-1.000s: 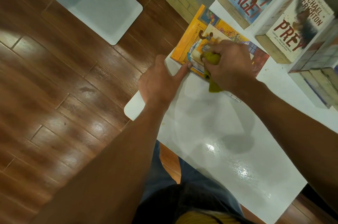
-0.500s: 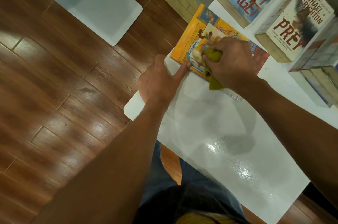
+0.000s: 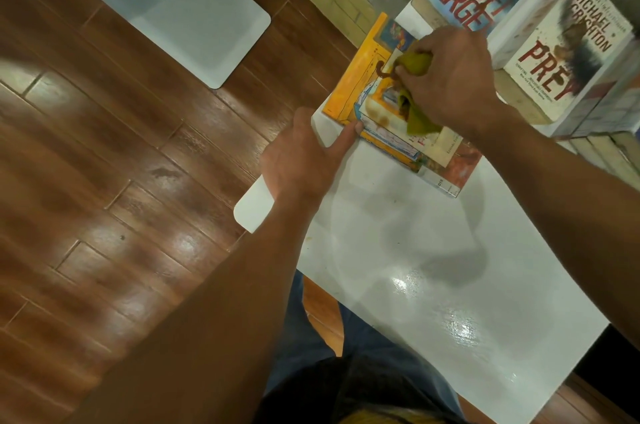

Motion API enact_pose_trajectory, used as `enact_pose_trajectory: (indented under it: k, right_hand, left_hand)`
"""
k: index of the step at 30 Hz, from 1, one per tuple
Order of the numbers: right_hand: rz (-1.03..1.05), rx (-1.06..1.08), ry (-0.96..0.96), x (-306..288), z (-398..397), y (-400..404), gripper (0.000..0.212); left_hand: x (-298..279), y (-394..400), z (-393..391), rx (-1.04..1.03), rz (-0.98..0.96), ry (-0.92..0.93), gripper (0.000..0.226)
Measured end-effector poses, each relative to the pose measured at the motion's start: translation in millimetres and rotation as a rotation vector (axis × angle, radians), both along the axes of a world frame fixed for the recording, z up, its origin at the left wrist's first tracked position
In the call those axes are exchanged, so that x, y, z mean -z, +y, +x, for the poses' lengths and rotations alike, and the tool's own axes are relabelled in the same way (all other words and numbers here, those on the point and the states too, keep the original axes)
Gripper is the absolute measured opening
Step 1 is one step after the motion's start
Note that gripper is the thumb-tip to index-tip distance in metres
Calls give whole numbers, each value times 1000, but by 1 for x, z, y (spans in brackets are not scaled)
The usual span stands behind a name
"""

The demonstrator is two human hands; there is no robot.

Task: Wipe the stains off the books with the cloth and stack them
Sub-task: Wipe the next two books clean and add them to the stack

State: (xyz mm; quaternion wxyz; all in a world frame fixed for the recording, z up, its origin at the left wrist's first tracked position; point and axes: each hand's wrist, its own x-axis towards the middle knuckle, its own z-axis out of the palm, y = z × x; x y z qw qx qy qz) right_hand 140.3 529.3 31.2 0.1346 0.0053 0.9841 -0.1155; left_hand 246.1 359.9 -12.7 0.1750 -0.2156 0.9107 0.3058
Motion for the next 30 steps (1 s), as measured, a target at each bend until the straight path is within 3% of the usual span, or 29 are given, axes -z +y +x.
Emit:
enact_pose_trajectory:
  k: [3,17,20,24,27,30]
  right_hand:
    - [4,-107,-43,-2,-1,-1,42]
    - [-45,-163,-65,3,1,-1,39]
    - [-77,-85,-2,2,-2,-2,43]
    - [-63,-164,-49,3,-1,-5,38]
    - [-54,-86,7,5,-4,-3,45]
    - [-54,-156,-18,5,-1,-5,38]
  left_hand:
    - [1,-1,-1,1,0,-10,72]
    - [0,-1,-1,8,11,-29,71]
    - [-2,-1,-1,8,10,-28,70]
    - [-3,-1,0,7,9,-17,70]
    - [-3,-1,-1,9,11,-30,69]
    - [-4,-1,-1,11,4,-33,69]
